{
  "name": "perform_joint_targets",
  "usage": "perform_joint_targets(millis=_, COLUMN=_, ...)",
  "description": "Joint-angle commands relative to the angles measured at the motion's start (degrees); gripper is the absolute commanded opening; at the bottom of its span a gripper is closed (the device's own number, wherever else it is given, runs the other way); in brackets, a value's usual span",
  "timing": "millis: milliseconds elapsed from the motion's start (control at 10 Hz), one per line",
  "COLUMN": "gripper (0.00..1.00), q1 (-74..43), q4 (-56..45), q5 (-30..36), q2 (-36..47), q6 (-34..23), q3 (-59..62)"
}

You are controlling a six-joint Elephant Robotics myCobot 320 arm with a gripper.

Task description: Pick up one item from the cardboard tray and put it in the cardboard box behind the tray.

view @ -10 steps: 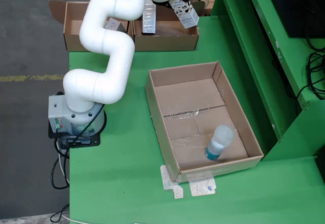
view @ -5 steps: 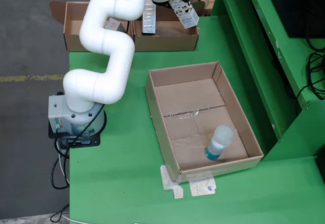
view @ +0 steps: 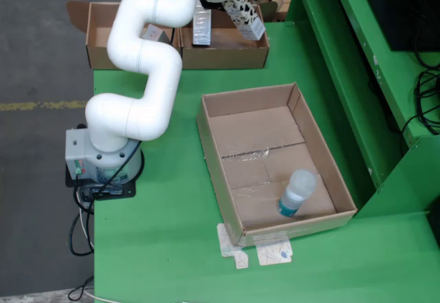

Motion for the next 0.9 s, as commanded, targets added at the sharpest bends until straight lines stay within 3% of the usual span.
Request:
perform_joint_targets(millis=0, gripper=0.90, q1=0.03, q4=0.76, q5=-0.67, q2=1.71, q6=0.04, q3=1.75)
perform_joint_targets(millis=100, gripper=1.00, q1=0.03, q4=0.76, q5=-0.67, q2=1.71, q6=-0.11, q3=1.75)
perform_joint_targets(millis=800, gripper=1.00, q1=0.03, q4=0.76, q5=-0.67, q2=1.71, q6=0.20, q3=1.75)
